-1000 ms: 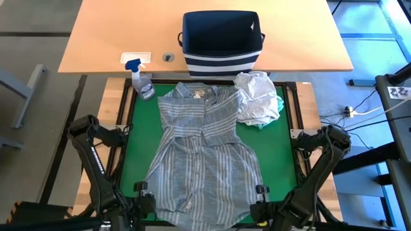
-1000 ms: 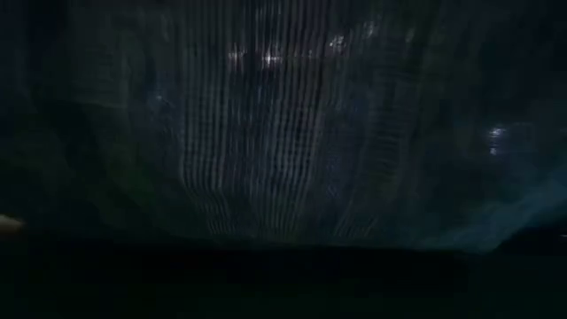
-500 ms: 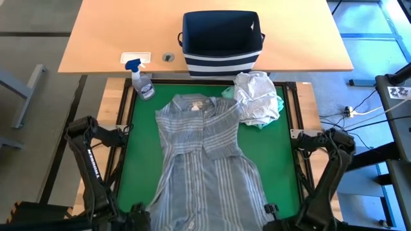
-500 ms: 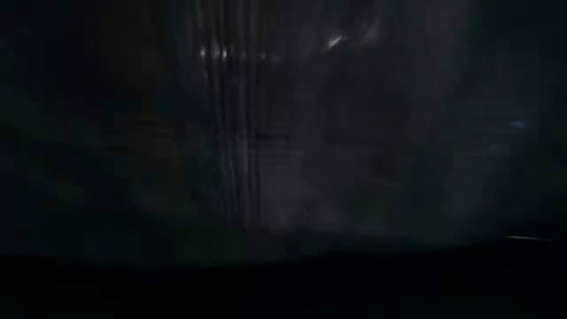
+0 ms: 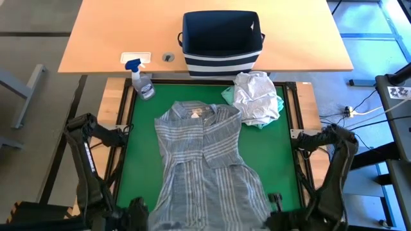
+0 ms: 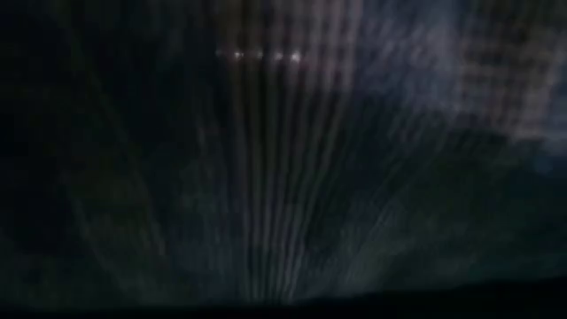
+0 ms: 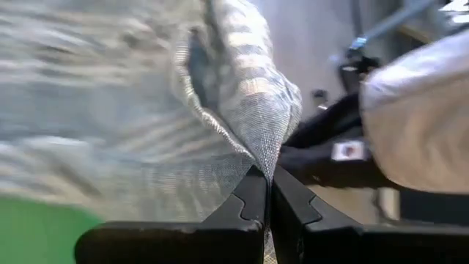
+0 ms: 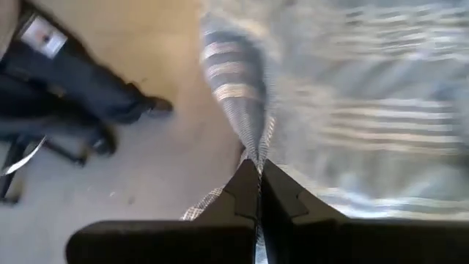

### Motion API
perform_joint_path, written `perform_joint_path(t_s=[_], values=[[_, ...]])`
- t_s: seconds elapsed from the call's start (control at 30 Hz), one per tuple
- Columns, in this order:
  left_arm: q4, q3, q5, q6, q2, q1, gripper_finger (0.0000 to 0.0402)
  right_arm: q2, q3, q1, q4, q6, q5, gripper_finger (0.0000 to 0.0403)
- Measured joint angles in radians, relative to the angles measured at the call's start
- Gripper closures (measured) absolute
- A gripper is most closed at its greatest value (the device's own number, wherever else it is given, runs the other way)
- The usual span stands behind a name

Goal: Fold laundry
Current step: Fold the blue polo shirt

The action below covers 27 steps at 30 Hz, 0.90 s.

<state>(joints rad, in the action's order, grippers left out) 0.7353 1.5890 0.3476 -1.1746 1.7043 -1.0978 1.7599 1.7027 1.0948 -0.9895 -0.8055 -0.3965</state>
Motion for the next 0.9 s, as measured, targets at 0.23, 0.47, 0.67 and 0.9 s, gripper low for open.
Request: perform_joint_path(t_s=[0.23, 0.47, 0.67, 0.9], values=[[0.254, -0.002, 0.115, 0.104, -0.158, 0.091, 0.0401, -0.116, 0.001, -0.180, -0.173, 0.081, -0.004, 0.0403], [0.438, -0.125, 0.158, 0.195, -0.409, 0.211, 0.0401, -0.224, 0.000, -0.424, -0.327, 0.216, -0.003, 0.0403], [0.483, -0.300, 0.164, 0.249, -0.641, 0.313, 0.0401, -0.298, -0.063, -0.668, -0.334, 0.323, 0.050, 0.0403], [0.487, -0.481, 0.192, 0.353, -0.826, 0.466, 0.0401, -0.333, -0.203, -0.938, -0.268, 0.504, 0.102, 0.0402]])
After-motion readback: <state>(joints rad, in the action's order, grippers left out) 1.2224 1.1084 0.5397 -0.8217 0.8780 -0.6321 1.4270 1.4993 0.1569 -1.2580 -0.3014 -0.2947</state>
